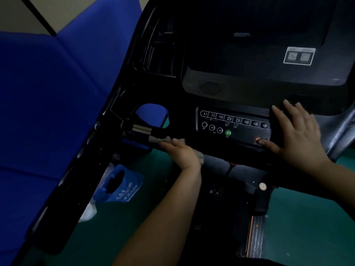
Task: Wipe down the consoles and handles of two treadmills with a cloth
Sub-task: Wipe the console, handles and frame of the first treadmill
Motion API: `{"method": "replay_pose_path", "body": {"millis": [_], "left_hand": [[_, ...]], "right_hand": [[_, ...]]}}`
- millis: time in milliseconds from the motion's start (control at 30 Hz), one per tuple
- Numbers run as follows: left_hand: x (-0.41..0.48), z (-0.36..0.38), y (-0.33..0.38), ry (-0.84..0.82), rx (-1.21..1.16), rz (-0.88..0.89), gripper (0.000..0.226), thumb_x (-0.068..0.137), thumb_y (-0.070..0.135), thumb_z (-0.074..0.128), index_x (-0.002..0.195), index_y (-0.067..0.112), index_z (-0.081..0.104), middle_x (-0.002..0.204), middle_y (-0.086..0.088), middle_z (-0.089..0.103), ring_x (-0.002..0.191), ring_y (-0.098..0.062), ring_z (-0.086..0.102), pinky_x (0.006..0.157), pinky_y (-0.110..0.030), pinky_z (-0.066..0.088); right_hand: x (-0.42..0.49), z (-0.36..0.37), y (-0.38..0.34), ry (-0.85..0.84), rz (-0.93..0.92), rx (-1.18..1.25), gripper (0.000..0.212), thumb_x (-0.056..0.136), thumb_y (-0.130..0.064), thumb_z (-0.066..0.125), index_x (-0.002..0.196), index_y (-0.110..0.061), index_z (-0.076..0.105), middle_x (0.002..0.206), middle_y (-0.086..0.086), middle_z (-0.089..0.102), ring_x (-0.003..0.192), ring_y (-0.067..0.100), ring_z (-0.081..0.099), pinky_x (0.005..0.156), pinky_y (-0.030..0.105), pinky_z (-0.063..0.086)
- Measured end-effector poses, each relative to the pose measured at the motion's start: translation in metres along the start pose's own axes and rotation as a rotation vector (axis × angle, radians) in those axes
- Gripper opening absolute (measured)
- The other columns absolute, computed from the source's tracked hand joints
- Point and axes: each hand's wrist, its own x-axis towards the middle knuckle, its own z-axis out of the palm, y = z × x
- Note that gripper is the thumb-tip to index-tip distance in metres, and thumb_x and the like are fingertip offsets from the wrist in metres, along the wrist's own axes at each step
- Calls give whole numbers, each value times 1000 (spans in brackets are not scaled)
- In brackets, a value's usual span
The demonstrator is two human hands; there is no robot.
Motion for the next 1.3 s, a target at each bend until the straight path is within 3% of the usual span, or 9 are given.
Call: {"method": "replay_pose_path", "body": {"millis": [67, 167, 267, 400, 533, 733, 1000, 1133, 1300], "left_hand": [[-41, 9, -4, -73, 14, -31, 57, 103, 19, 31, 151, 7, 4, 153, -20, 25, 137, -29, 34, 95, -3, 21], [-87, 19, -5, -221, -20, -122, 61, 102, 22, 32, 151, 9, -3, 155, -17, 19, 140, -25, 30, 95, -8, 19], [-55, 15, -5, -151, -11, -60, 61, 102, 19, 33, 151, 7, 0, 153, -19, 23, 137, -27, 34, 91, -7, 21], [22, -9, 6, -30, -50, -11, 57, 103, 21, 30, 152, 7, 4, 152, -17, 26, 135, -30, 38, 105, -28, 31], [-6, 7, 6, 23, -49, -8, 56, 102, 16, 32, 151, 4, 7, 151, -21, 26, 134, -31, 37, 98, -17, 27], [-100, 30, -6, -229, 3, -137, 65, 102, 24, 33, 151, 13, -9, 157, -14, 14, 141, -27, 28, 112, -29, 24], [14, -13, 21, -45, 92, 25, 57, 104, 24, 28, 152, 10, 1, 155, -20, 16, 135, -33, 34, 105, -32, 30], [68, -36, 31, 42, 54, 38, 55, 105, 26, 24, 152, 12, 0, 155, -15, 19, 135, -29, 35, 90, -18, 30], [40, -17, 33, -50, 70, -54, 60, 104, 27, 28, 152, 11, -5, 155, -18, 11, 135, -33, 33, 103, -33, 32]], "right_hand": [[0, 1, 0, 2, -4, 1, 103, 70, -89, 14, 148, -23, 27, 157, 9, 20, 145, 32, 13, 114, 55, 15], [0, 1, 0, 13, -11, 2, 103, 70, -89, 14, 148, -22, 28, 157, 10, 20, 145, 33, 15, 113, 56, 16], [0, 1, 2, 12, -25, -4, 103, 70, -89, 13, 148, -23, 27, 157, 10, 20, 145, 33, 15, 113, 56, 17], [0, 4, 4, 30, -33, -5, 102, 71, -88, 17, 148, -23, 26, 157, 10, 19, 145, 33, 14, 113, 56, 16], [0, 6, 5, 51, -41, -4, 94, 71, -74, 37, 148, -22, 29, 157, 11, 20, 145, 34, 15, 113, 57, 17], [-1, 5, 3, 61, -44, -4, 92, 71, -71, 39, 148, -22, 29, 156, 11, 21, 144, 34, 16, 113, 56, 16], [2, -4, -10, 55, 5, 38, 89, 74, -51, 73, 146, -17, 32, 156, 15, 20, 145, 34, 11, 116, 54, 7], [12, -9, -18, 93, -27, 36, 79, 72, -40, 76, 139, -13, 43, 154, 13, 25, 146, 32, 12, 116, 53, 8], [40, -4, -37, 45, -105, 63, 74, 76, -40, 72, 138, -13, 44, 153, 14, 29, 145, 32, 17, 117, 51, 12]]}}
